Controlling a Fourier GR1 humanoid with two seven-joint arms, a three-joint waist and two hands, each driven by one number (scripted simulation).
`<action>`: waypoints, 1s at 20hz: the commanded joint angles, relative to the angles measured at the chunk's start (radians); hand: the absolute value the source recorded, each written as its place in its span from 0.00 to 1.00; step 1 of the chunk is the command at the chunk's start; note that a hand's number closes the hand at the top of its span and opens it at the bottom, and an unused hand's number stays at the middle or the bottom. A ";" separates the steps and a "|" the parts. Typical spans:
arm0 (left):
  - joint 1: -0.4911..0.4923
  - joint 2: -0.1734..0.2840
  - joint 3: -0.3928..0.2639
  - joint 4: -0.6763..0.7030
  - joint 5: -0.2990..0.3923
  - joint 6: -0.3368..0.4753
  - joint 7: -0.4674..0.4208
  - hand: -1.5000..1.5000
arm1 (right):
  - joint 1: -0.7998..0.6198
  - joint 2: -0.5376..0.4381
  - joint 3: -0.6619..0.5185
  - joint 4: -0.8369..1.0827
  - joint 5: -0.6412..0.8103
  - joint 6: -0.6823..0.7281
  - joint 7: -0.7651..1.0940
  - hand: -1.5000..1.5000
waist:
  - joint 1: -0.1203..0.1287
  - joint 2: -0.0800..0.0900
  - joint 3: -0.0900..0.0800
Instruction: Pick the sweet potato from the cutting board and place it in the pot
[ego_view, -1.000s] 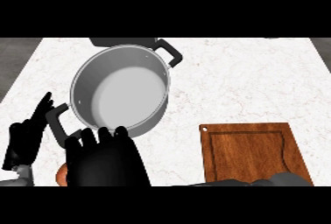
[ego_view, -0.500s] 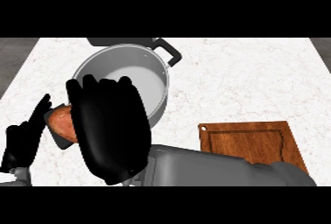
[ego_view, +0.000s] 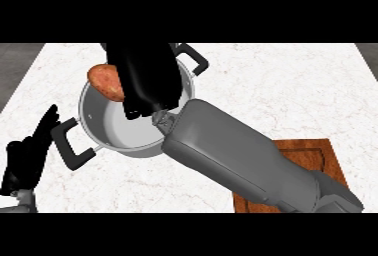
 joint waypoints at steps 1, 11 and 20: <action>-0.033 0.026 0.037 0.030 0.023 -0.023 0.003 0.50 | -0.032 0.000 -0.016 0.200 -0.069 -0.081 -0.138 1.00 | 0.010 0.004 -0.001; -0.036 -0.015 -0.025 0.026 -0.018 -0.021 -0.030 0.50 | -0.095 0.000 -0.045 0.550 -0.204 -0.178 -0.388 1.00 | 0.048 0.019 -0.001; -0.067 -0.041 -0.059 0.011 -0.031 -0.019 0.009 0.50 | -0.112 0.000 -0.121 0.677 -0.410 -0.157 -0.561 0.00 | 0.088 0.029 0.000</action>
